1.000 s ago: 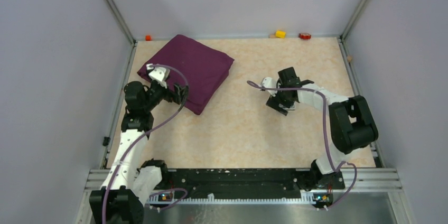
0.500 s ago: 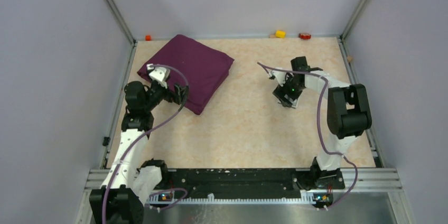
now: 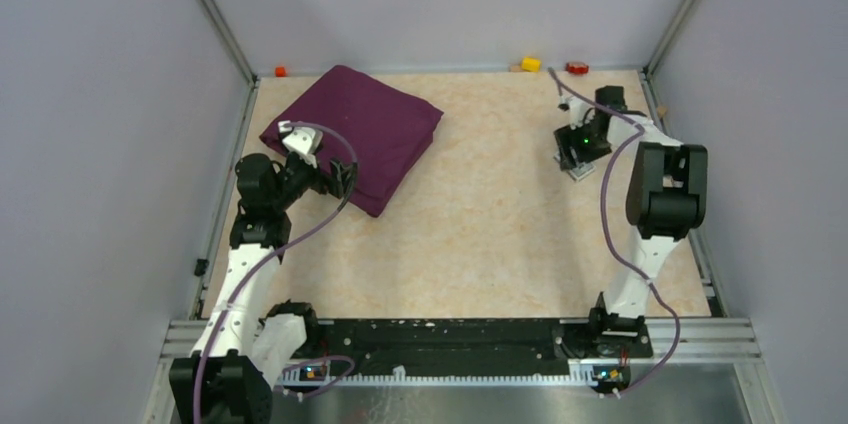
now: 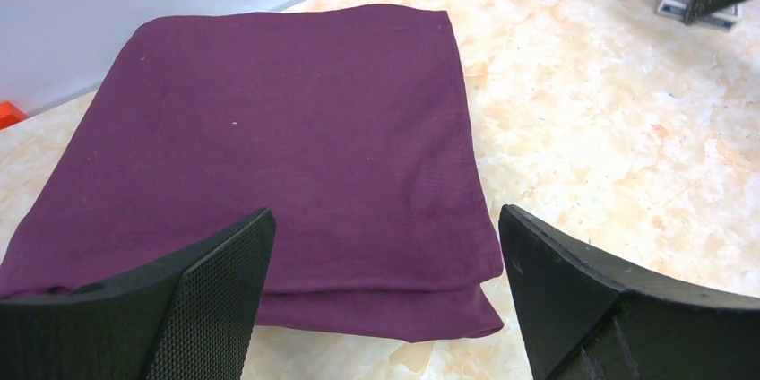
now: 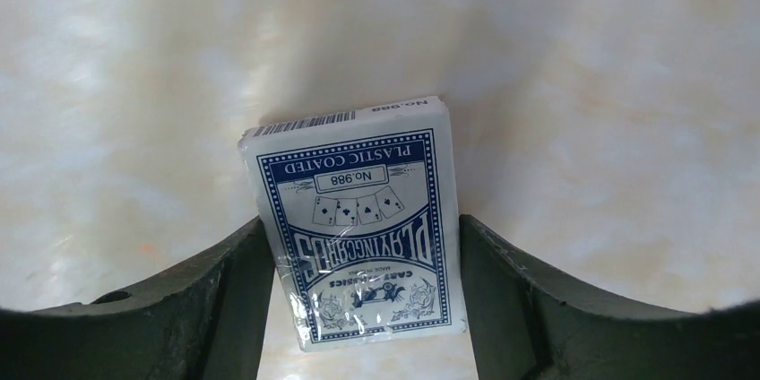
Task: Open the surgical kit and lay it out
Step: Move the distractor to the corner of the board, then move the surgical kit at the center of the board.
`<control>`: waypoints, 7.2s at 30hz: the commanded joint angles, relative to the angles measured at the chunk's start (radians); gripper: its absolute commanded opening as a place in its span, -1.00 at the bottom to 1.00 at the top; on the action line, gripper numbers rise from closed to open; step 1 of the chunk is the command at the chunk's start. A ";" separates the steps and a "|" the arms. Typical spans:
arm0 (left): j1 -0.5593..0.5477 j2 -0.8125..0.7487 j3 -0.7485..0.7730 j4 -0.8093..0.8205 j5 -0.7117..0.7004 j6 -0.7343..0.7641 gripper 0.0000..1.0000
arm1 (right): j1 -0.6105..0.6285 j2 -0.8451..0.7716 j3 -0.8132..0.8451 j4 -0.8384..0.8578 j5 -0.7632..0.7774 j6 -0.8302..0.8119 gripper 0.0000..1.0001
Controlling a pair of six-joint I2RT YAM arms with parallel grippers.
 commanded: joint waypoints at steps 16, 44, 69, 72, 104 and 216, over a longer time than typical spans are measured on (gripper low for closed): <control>0.006 0.006 -0.014 0.055 0.028 -0.006 0.98 | -0.134 0.276 0.377 0.087 0.199 0.379 -0.15; 0.006 0.036 -0.014 0.058 0.049 -0.008 0.98 | -0.160 0.166 0.232 0.150 0.230 0.338 0.69; 0.010 0.032 -0.016 0.056 0.035 -0.001 0.98 | -0.178 0.474 0.629 0.008 0.117 0.465 0.01; 0.011 0.032 -0.016 0.056 0.036 -0.002 0.98 | -0.178 0.499 0.674 0.009 0.148 0.501 0.00; 0.019 0.051 -0.019 0.059 0.042 -0.002 0.98 | -0.186 0.663 0.974 -0.003 0.474 0.485 0.11; -0.111 0.928 0.351 0.108 0.314 -0.384 0.93 | 0.241 -0.079 -0.155 0.548 -0.467 0.806 0.56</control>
